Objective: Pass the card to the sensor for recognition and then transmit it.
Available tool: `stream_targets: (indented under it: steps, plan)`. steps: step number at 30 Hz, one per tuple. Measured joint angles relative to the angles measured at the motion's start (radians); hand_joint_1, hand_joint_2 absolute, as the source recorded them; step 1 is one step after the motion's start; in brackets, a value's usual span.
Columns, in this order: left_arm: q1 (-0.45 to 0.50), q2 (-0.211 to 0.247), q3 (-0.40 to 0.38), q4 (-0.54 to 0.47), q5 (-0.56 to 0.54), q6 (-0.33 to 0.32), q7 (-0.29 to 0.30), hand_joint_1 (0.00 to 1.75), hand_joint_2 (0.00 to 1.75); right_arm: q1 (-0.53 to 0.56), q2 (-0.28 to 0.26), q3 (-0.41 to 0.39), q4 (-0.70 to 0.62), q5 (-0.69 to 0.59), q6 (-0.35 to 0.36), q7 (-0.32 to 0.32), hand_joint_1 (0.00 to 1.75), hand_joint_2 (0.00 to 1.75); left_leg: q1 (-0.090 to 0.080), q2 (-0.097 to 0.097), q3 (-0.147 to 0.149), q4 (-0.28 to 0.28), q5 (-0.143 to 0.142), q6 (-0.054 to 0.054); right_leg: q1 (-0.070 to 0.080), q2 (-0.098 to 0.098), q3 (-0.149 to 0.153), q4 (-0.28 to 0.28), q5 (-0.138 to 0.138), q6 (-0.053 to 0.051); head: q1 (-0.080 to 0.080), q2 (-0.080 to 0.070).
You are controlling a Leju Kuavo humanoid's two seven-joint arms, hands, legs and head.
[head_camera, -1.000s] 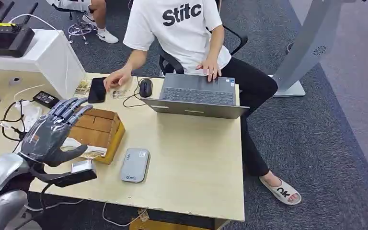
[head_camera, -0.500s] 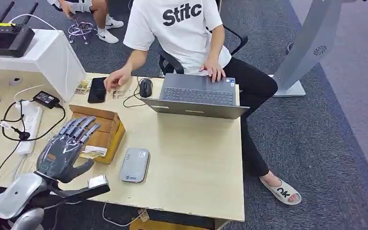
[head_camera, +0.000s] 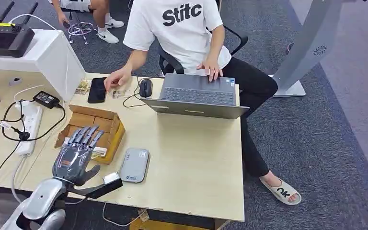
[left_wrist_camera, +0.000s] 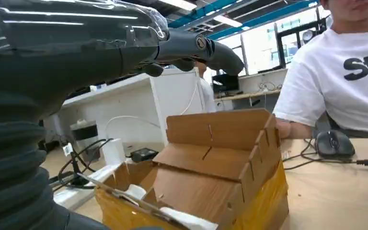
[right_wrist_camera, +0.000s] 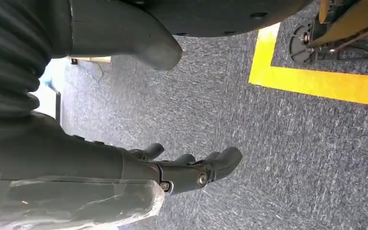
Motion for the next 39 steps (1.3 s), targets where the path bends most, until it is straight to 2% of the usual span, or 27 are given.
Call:
stream_targets:
  steps: [14, 16, 18, 23, 31, 39]
  plan:
    - [0.0, -0.01, 0.003, 0.046, -0.002, 0.0, 0.0, 0.0, 1.75, 0.0, 0.0, 0.005, 0.002, 0.003, 0.0, 0.0, 0.0, 1.75, 0.0, 0.0, 0.0, 0.0, 0.0, 0.0, 0.0, 0.0, 0.0, 0.0, 0.0, 0.0, 0.0, 0.0]
    - [0.0, 0.004, 0.003, 0.047, 0.022, -0.025, -0.031, 0.0, 1.75, 0.0, 0.0, 0.013, 0.002, 0.009, 0.0, -0.001, 0.0, 1.75, 0.0, 0.0, 0.0, 0.0, 0.0, 0.0, 0.0, 0.0, 0.0, 0.0, 0.0, 0.0, 0.0, 0.0]
    - [0.005, 0.047, 0.008, 0.046, 0.051, -0.038, -0.071, 0.0, 1.75, 0.0, 0.0, 0.019, 0.002, 0.011, -0.002, -0.003, 0.0, 1.75, 0.0, 0.0, 0.0, 0.0, 0.0, 0.0, 0.001, 0.001, 0.0, 0.0, 0.0, 0.0, 0.0, 0.0]
    - [0.015, 0.081, 0.037, 0.047, 0.058, -0.046, -0.091, 0.0, 1.75, 0.0, 0.0, 0.026, 0.002, 0.015, -0.003, -0.003, 0.0, 1.75, 0.001, -0.001, 0.0, 0.0, 0.0, 0.0, 0.001, -0.001, 0.0, 0.0, 0.0, 0.0, 0.0, 0.0]
    - [0.016, 0.092, 0.046, 0.052, 0.012, -0.044, -0.085, 0.0, 1.75, -0.002, 0.0, 0.044, 0.003, 0.018, -0.002, -0.001, 0.0, 1.75, 0.0, -0.001, 0.0, 0.0, 0.0, 0.0, 0.0, -0.001, 0.0, 0.0, 0.0, 0.0, 0.0, 0.0]
    - [0.001, 0.086, 0.058, 0.085, -0.034, 0.005, -0.087, 0.0, 1.75, -0.003, 0.0, 0.052, 0.003, 0.021, 0.0, 0.006, 0.0, 1.75, 0.0, -0.001, 0.0, 0.0, 0.0, 0.0, 0.0, -0.001, 0.0, 0.0, 0.0, 0.0, -0.001, 0.0]
